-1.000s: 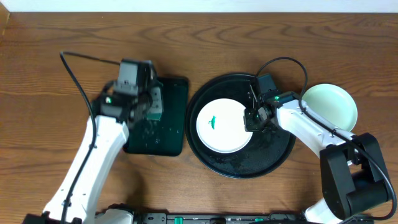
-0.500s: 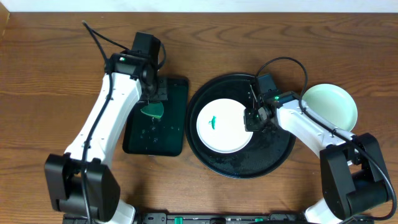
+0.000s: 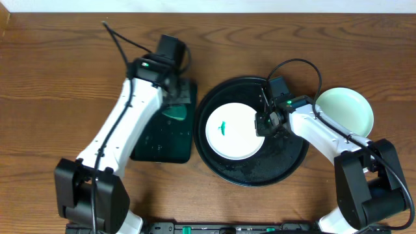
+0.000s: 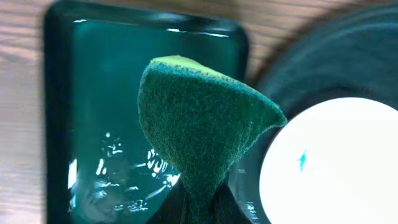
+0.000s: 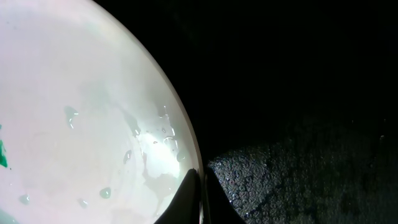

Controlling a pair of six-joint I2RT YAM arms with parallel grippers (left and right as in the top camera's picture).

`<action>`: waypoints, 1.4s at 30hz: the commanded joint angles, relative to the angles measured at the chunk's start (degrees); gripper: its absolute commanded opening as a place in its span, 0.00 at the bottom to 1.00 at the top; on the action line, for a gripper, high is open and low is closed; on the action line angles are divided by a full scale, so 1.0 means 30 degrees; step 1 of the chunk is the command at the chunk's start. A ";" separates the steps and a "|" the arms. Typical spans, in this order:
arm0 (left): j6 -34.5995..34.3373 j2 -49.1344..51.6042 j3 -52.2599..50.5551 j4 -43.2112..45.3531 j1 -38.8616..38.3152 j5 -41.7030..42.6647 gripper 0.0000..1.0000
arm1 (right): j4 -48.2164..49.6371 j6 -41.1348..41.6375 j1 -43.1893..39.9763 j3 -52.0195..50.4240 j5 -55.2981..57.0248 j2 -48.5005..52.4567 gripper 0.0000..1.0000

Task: Clean dirty plates on tray and stack at the side
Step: 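Carry the wet sponge right onto the white plate with the left gripper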

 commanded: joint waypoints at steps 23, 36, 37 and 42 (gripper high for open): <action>-0.4765 0.3869 -0.0146 0.1596 -0.5952 -0.0102 0.08 | -0.0066 -0.0095 0.0153 -0.0138 -0.0124 0.0153 0.01; -0.4772 0.5428 -0.0335 0.2994 -0.5872 -0.0095 0.07 | -0.0138 -0.0087 0.0153 -0.0138 -0.0197 0.0153 0.11; -0.4772 0.5559 -0.0335 0.3169 -0.5872 -0.0102 0.08 | -0.0138 -0.0087 0.0153 -0.0138 -0.0197 0.0153 0.15; -0.4779 0.5960 -0.0335 0.3548 -0.5872 -0.0095 0.08 | -0.0138 -0.0087 0.0153 -0.0138 -0.0197 0.0153 0.20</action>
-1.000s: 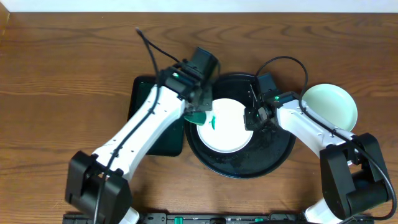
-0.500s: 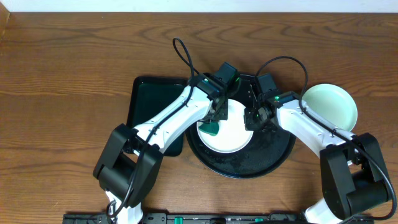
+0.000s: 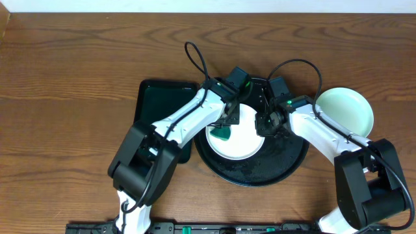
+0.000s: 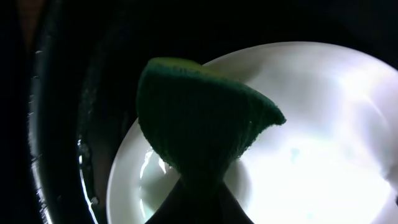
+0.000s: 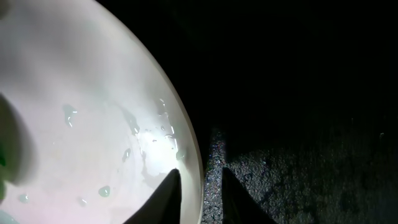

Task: Clean dirty plates on tray and stack at the side
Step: 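Carry the wet sponge right onto the white plate with the left gripper, then scrub the white plate's green mark with the sponge, left gripper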

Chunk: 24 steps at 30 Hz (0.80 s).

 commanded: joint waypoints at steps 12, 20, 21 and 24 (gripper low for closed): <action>-0.0080 0.0146 -0.0117 0.0131 0.0044 -0.0175 0.08 | -0.0044 -0.0080 0.0153 -0.0138 -0.0095 0.0160 0.12; -0.0087 0.0146 -0.0153 0.0044 0.0044 -0.0168 0.08 | -0.0080 -0.0080 0.0153 -0.0168 -0.0095 0.0168 0.04; -0.0087 0.0146 -0.0219 0.0073 0.0044 -0.0168 0.07 | -0.0080 -0.0073 0.0153 -0.0168 -0.0095 0.0168 0.05; -0.0087 0.0146 -0.0525 0.0153 0.0044 -0.0168 0.07 | 0.0022 -0.0073 0.0153 -0.0306 -0.0087 0.0168 0.07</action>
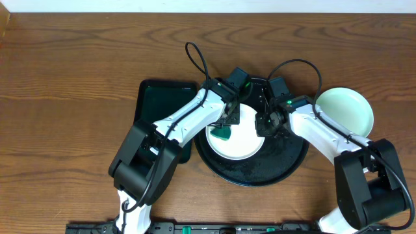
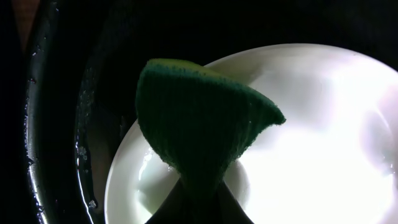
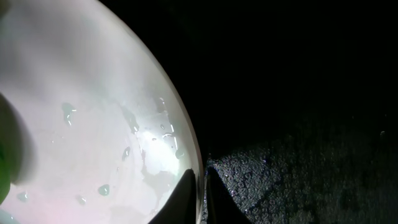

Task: Clean dirty plates on tray and stack at the side
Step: 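Scrub the white plate's green mark with the sponge, left gripper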

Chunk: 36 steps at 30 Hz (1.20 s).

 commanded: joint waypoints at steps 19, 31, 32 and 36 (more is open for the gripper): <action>-0.0102 0.0109 -0.2317 0.1166 0.0044 -0.0379 0.08 | 0.0838 0.0780 0.0153 -0.0765 -0.0080 0.0168 0.01; -0.0634 0.0117 -0.4430 0.2375 0.0044 0.1151 0.07 | 0.0838 0.0772 0.0153 -0.0765 -0.0153 0.0168 0.01; -0.0503 0.0117 -0.4430 0.2397 0.0044 0.1719 0.07 | 0.0845 0.0772 0.0153 -0.0765 -0.0350 0.0168 0.01; -0.0379 0.0109 -0.4430 0.2688 0.0044 0.4073 0.07 | 0.0882 0.0772 0.0153 -0.0765 -0.0736 0.0168 0.01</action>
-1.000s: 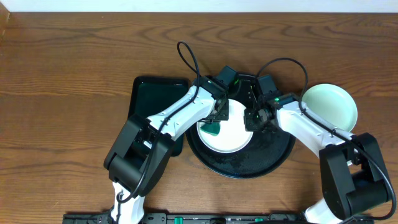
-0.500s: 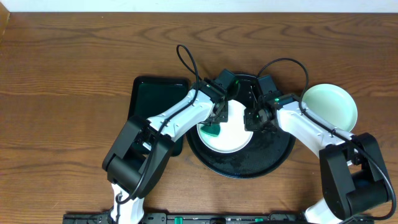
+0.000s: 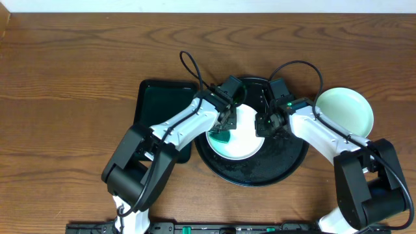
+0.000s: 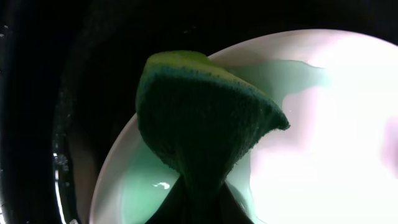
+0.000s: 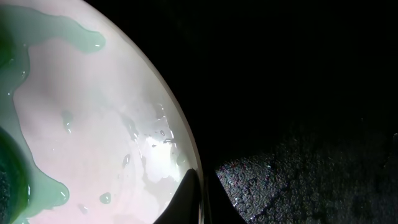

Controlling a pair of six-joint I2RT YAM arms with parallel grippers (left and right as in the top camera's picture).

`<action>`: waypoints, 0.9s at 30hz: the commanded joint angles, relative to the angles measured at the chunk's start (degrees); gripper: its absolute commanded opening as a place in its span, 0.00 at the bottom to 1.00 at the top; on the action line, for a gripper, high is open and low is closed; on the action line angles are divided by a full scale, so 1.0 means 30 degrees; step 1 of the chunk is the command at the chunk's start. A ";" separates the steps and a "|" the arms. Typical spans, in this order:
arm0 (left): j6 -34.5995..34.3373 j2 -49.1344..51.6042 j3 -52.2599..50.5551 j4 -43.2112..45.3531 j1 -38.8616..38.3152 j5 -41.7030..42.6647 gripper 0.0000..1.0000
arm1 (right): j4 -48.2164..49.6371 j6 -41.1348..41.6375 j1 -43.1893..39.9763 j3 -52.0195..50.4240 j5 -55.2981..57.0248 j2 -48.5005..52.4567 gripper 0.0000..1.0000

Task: Clean dirty plates on tray and stack at the side
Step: 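Scrub the white plate's green mark with the sponge, left gripper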

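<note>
A white plate (image 3: 242,133) lies in the round black tray (image 3: 286,162), smeared with green liquid over its left half (image 4: 273,81). My left gripper (image 3: 224,127) is shut on a folded green sponge (image 4: 202,118) that rests on the plate's left side (image 3: 221,138). My right gripper (image 3: 265,123) is shut on the plate's right rim (image 5: 198,186), one finger inside and one outside. A pale green plate (image 3: 344,110) sits on the table to the right of the tray.
A dark rectangular tray of water (image 3: 162,104) lies left of the round tray, partly under my left arm. The wooden table (image 3: 65,78) extends on all sides. Cables loop above both wrists.
The sponge has shifted slightly left and lower on the plate, and green liquid now covers the plate's left part. My right gripper still pinches the rim.
At first my left gripper held the sponge over the water tray while the plate showed a small green stain and my right gripper pinched its rim. Then the sponge was on the plate and the right jaws stood slightly apart. They shut again, and now green liquid spreads.
</note>
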 commanded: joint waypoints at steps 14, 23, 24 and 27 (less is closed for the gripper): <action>-0.0255 0.1027 -0.1173 0.1661 -0.0117 0.9828 0.08 | 0.0073 0.0109 0.0160 -0.0284 -0.0539 0.0168 0.01; -0.0175 -0.1399 -0.0437 0.1727 -0.0029 0.9180 0.07 | 0.0138 0.0109 0.0160 -0.0284 -0.0539 0.0168 0.01; -0.0168 -0.1894 -0.0437 0.1719 -0.0015 0.8692 0.08 | 0.0138 0.0109 0.0160 -0.0284 -0.0539 0.0168 0.02; -0.0160 -0.3344 -0.0437 0.1705 0.0000 0.6477 0.07 | 0.0138 0.0109 0.0160 -0.0284 -0.0539 0.0168 0.01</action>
